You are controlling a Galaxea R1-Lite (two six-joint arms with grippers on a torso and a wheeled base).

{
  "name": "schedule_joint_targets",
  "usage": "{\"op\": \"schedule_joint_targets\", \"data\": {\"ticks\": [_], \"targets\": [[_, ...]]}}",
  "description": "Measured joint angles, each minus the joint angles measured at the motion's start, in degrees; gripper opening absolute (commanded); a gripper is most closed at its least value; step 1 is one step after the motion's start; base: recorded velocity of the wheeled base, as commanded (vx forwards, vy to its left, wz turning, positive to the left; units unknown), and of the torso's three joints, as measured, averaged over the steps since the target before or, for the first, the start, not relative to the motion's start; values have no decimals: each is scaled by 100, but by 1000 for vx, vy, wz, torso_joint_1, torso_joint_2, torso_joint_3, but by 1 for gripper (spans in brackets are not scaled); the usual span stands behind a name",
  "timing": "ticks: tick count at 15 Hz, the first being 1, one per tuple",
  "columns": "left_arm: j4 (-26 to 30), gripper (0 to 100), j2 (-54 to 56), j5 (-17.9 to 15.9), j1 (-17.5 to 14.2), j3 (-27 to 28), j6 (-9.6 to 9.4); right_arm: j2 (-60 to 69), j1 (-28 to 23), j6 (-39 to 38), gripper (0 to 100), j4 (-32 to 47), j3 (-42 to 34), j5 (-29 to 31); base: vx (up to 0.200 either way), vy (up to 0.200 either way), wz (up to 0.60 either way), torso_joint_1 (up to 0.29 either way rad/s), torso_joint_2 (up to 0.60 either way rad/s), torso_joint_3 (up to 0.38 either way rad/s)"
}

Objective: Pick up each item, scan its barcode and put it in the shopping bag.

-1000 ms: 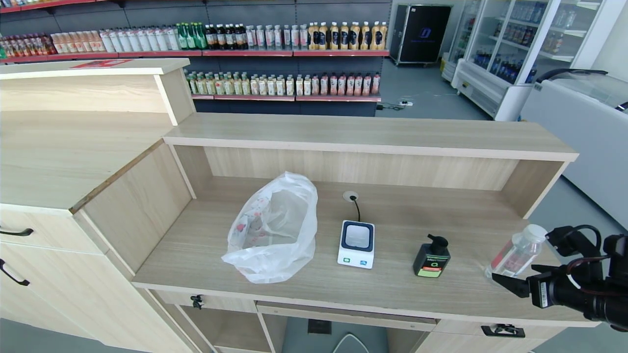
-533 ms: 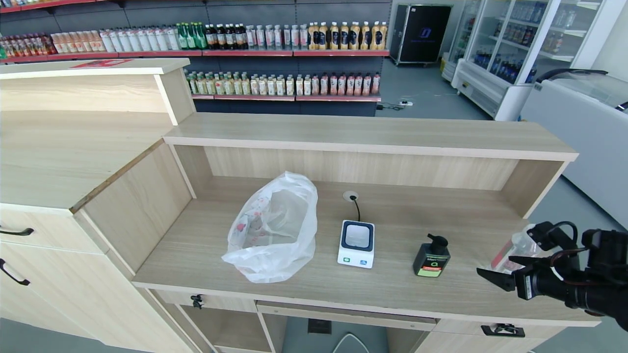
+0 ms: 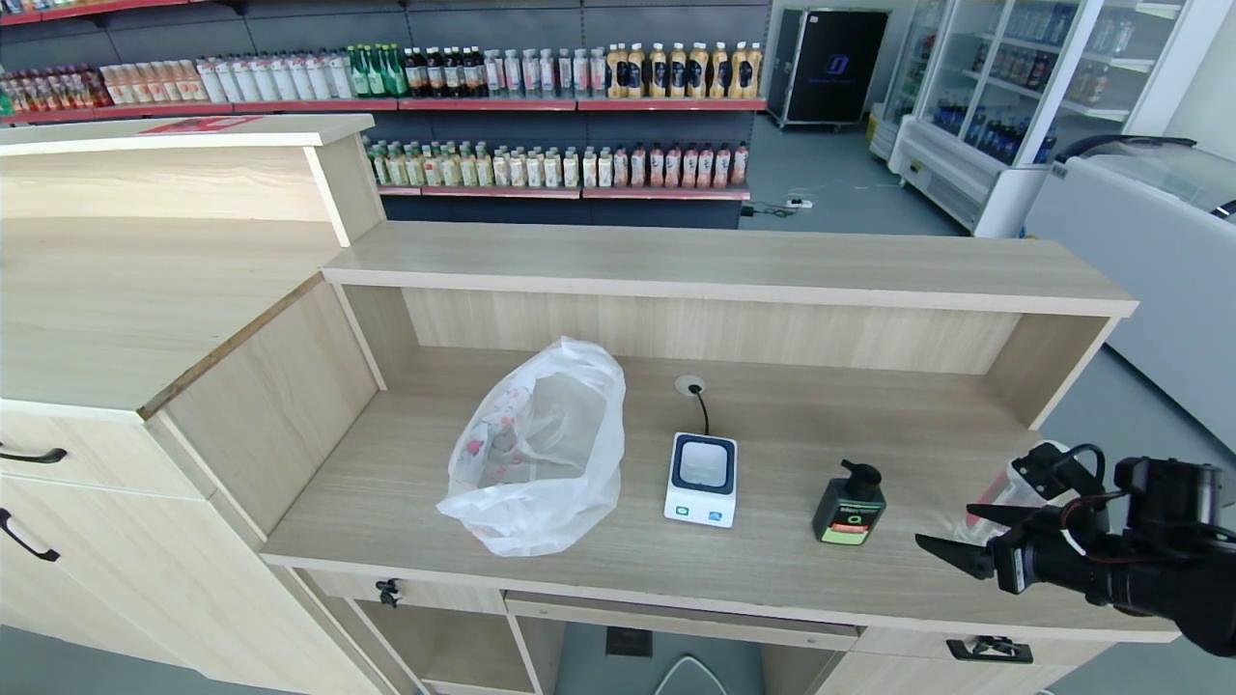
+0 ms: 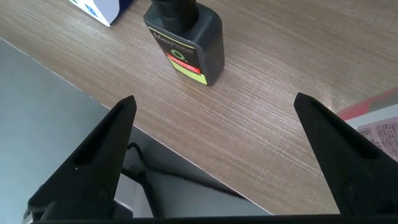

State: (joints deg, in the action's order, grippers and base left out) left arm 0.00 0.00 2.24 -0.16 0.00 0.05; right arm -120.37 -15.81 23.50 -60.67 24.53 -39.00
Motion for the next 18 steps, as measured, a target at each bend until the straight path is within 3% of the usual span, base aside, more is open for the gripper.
{"op": "schedule_joint_targets", "data": {"ticks": [18], "targets": [[0, 100, 0, 2, 0, 0, 2, -979, 269, 57, 100, -41, 1075, -863, 0, 0, 0, 0, 0, 0]]}}
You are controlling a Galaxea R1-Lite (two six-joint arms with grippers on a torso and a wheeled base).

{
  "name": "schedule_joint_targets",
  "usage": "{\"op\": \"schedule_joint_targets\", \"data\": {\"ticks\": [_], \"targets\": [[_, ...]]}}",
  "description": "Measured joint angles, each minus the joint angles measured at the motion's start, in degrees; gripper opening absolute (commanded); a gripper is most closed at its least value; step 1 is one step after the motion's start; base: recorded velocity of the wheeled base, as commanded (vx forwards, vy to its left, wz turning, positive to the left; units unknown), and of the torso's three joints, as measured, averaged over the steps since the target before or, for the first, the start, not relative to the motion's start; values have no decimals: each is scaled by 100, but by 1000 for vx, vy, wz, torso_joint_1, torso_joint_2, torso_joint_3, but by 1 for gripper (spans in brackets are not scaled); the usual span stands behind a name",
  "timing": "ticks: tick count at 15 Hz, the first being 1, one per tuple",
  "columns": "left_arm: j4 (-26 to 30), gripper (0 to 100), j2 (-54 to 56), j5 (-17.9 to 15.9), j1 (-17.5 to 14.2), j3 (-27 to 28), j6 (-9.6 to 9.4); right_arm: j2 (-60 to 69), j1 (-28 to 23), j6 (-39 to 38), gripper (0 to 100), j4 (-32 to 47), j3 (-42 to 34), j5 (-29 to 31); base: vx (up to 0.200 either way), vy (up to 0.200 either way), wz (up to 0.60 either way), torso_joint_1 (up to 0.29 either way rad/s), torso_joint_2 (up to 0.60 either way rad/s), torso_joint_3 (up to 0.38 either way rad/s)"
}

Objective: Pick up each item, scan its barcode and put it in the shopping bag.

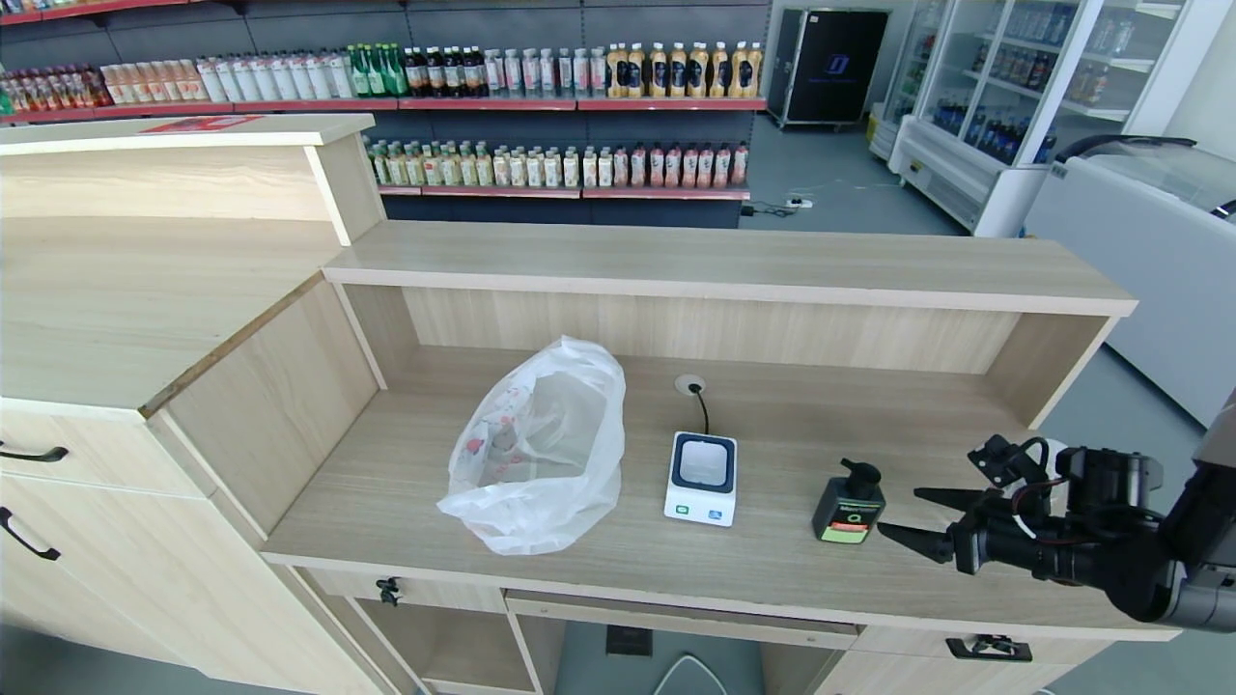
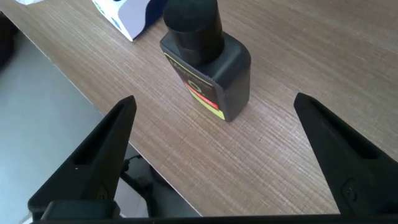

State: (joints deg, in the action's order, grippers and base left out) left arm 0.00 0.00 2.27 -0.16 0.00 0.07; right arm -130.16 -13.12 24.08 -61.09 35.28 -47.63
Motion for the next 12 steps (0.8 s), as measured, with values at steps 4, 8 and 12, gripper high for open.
{"op": "schedule_joint_targets", "data": {"ticks": [4, 8, 12], "targets": [[0, 100, 0, 0, 0, 0, 0, -149, 152, 4, 100, 5, 173, -139, 0, 0, 0, 0, 0, 0], [0, 100, 0, 0, 0, 0, 0, -291, 238, 9, 100, 2, 289, -141, 0, 0, 0, 0, 0, 0], [0, 100, -2, 0, 0, 0, -2, -466, 330, 15, 100, 5, 523, -141, 0, 0, 0, 0, 0, 0]]}}
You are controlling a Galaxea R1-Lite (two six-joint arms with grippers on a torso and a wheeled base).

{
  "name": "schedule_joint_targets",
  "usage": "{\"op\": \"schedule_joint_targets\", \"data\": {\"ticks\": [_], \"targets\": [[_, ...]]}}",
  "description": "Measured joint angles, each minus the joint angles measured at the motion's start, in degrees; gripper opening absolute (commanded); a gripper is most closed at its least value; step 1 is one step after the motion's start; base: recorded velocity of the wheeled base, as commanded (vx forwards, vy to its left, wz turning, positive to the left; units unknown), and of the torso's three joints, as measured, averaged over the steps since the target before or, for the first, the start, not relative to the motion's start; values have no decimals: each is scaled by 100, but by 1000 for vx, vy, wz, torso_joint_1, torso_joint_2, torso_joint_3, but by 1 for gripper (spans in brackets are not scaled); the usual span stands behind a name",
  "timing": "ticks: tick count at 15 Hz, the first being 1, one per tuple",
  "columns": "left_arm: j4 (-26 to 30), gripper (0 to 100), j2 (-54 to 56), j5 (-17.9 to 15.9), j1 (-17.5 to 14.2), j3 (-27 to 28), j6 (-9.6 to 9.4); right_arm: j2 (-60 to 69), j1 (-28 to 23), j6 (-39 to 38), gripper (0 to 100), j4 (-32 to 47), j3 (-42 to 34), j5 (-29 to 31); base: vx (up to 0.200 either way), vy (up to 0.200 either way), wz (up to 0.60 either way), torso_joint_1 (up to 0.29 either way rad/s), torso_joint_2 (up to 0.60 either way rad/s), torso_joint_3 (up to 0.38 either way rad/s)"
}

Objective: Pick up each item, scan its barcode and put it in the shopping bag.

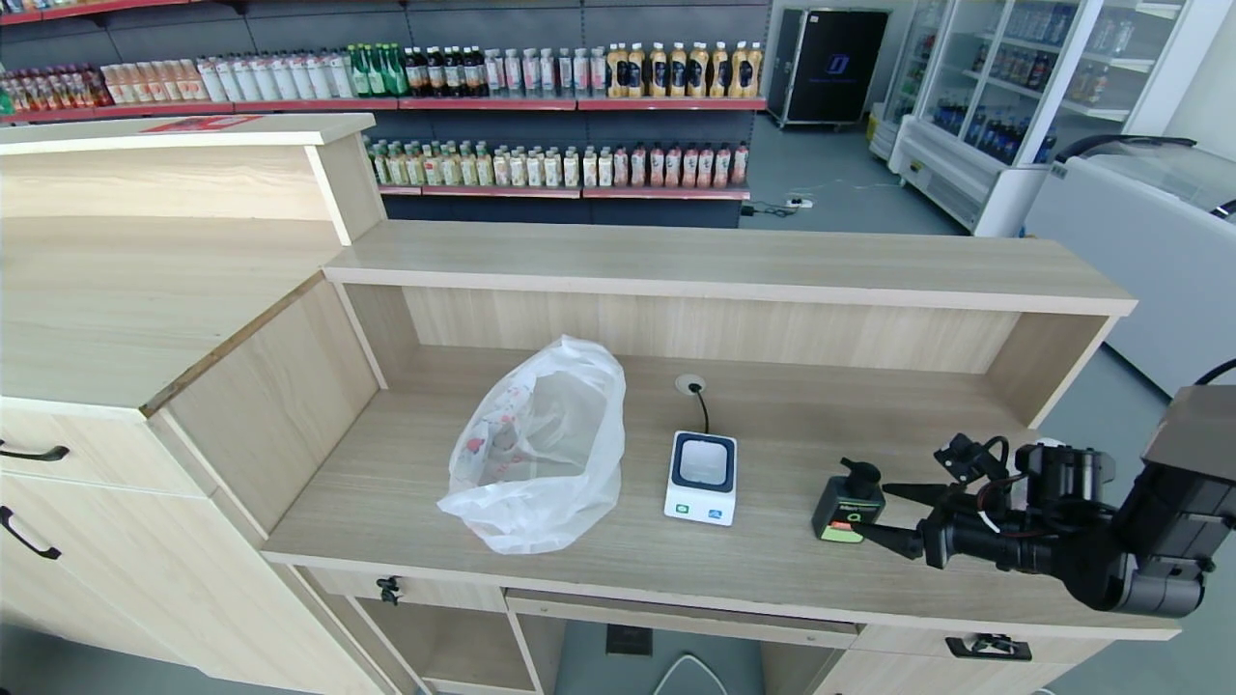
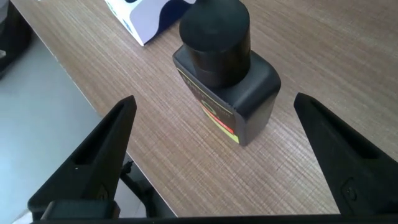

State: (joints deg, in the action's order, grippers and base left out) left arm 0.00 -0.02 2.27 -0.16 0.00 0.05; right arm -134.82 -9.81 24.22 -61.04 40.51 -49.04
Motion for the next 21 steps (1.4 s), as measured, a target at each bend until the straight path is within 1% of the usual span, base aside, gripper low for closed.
{"op": "schedule_joint_targets", "data": {"ticks": [4, 6, 10, 12, 13, 17, 21], "targets": [[0, 100, 2, 0, 0, 0, 2, -145, 108, 0, 100, -13, 141, -4, 0, 0, 0, 0, 0, 0], [0, 100, 2, 0, 0, 0, 0, -226, 163, -6, 100, -185, 190, -2, 0, 0, 0, 0, 0, 0], [0, 100, 2, 0, 0, 0, 2, -369, 238, -15, 100, -233, 306, -9, 0, 0, 0, 0, 0, 0], [0, 100, 2, 0, 0, 0, 2, -411, 240, -15, 100, -240, 332, -90, 0, 0, 0, 0, 0, 0], [0, 100, 2, -2, 0, 0, 2, -427, 243, -15, 0, -243, 343, -115, 0, 0, 0, 0, 0, 0], [0, 100, 2, 0, 0, 0, 2, -449, 238, 0, 0, -265, 351, -171, 0, 0, 0, 0, 0, 0], [0, 100, 2, 0, 0, 0, 2, -405, 196, 87, 0, -539, 201, -301, 0, 0, 0, 0, 0, 0]]}}
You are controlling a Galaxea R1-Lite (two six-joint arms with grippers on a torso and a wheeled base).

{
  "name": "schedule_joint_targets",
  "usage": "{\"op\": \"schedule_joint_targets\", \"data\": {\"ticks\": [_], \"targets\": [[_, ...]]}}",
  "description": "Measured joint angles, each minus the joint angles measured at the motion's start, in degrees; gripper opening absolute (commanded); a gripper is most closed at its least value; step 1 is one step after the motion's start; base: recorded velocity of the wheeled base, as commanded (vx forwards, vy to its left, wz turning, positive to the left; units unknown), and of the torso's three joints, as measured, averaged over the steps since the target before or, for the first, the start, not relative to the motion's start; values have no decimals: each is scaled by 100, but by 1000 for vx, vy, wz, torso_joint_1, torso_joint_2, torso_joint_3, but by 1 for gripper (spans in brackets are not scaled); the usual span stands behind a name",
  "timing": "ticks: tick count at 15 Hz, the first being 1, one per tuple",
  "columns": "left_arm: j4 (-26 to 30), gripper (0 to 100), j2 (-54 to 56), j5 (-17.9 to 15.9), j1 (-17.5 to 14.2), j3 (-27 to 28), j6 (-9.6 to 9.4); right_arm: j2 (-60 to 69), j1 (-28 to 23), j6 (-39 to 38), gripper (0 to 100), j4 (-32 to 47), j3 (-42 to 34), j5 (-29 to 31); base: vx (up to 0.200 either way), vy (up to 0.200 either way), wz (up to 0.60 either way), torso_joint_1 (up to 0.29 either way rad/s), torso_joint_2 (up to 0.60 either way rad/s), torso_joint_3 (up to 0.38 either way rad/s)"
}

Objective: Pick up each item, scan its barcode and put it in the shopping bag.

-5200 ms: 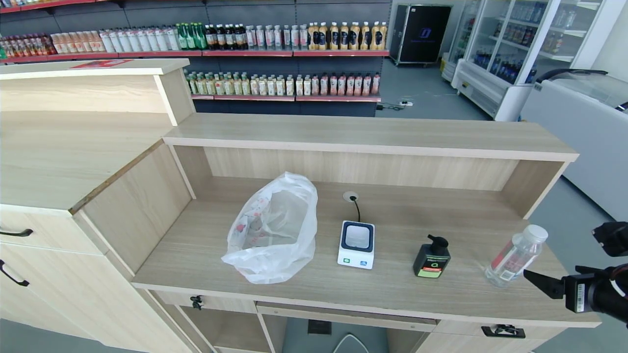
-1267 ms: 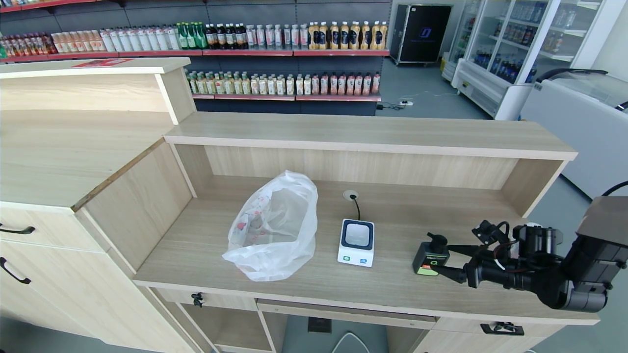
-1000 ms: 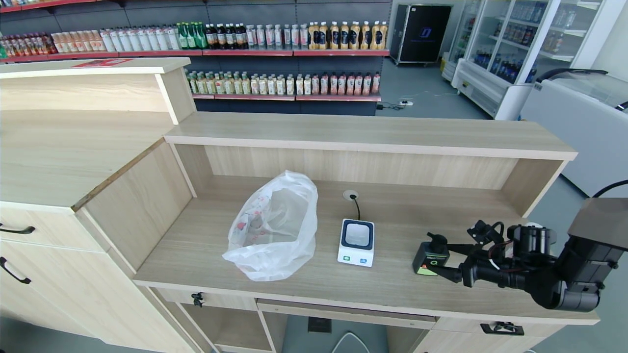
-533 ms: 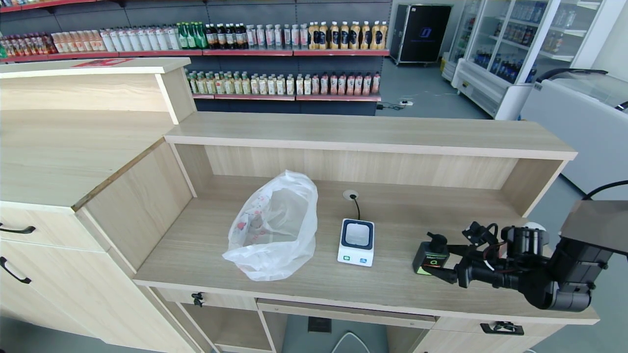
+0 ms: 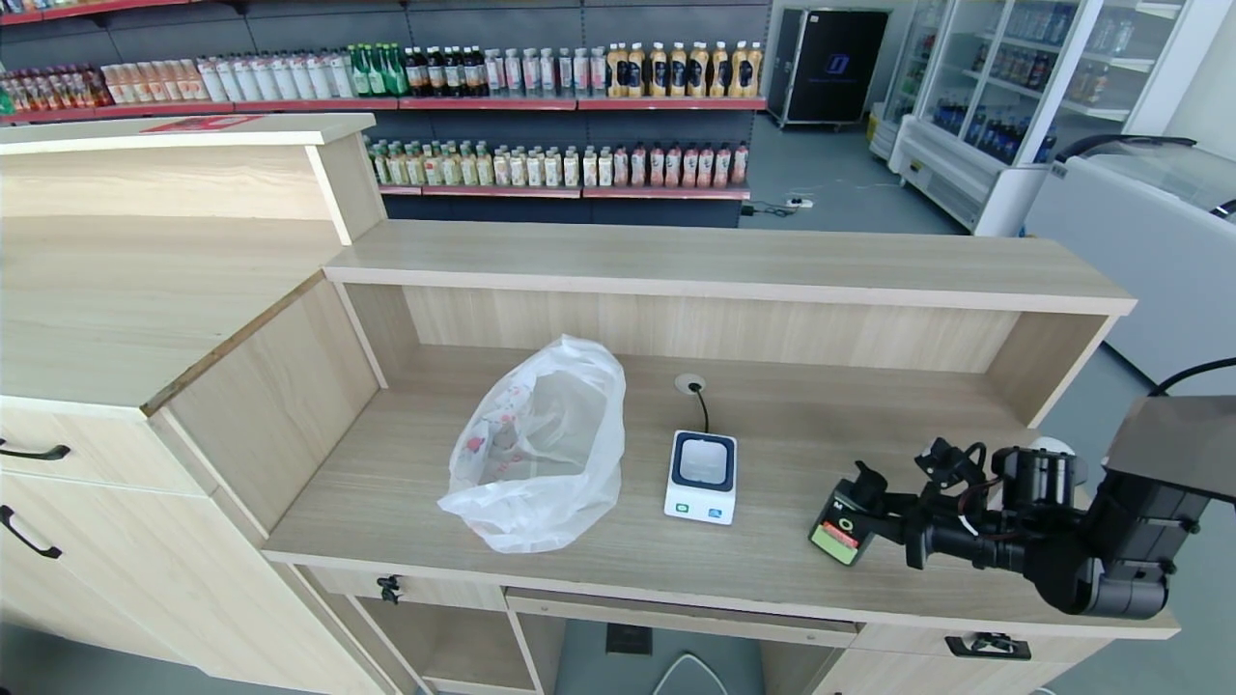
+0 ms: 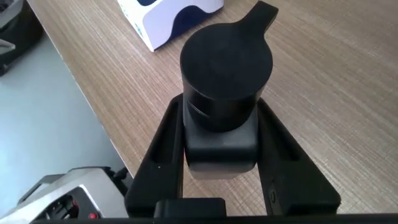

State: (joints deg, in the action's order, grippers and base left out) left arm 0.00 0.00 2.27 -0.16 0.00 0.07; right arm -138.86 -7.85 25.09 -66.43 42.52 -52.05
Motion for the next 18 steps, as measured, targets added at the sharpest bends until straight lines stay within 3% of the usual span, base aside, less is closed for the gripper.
{"op": "schedule_joint_targets", "data": {"ticks": [7, 11, 13, 15, 18], "targets": [[0, 100, 0, 0, 0, 0, 2, 1296, -33, 368, 0, 41, -619, -96, 0, 0, 0, 0, 0, 0], [0, 100, 0, 0, 5, 0, 0, 3098, 406, 1329, 0, -28, -658, 2, 0, 0, 0, 0, 0, 0], [2, 100, -2, 0, 2, 0, 0, 3856, 1102, 2185, 0, -22, -642, 343, 0, 0, 0, 0, 0, 0], [0, 100, 0, 0, 0, 0, 0, 4446, 1893, 4081, 0, 5, -824, 1273, 0, 0, 0, 0, 0, 0], [0, 100, 0, 0, 0, 0, 0, 5187, 3138, 5936, 0, 449, -1358, 1801, 0, 0, 0, 0, 0, 0]]}}
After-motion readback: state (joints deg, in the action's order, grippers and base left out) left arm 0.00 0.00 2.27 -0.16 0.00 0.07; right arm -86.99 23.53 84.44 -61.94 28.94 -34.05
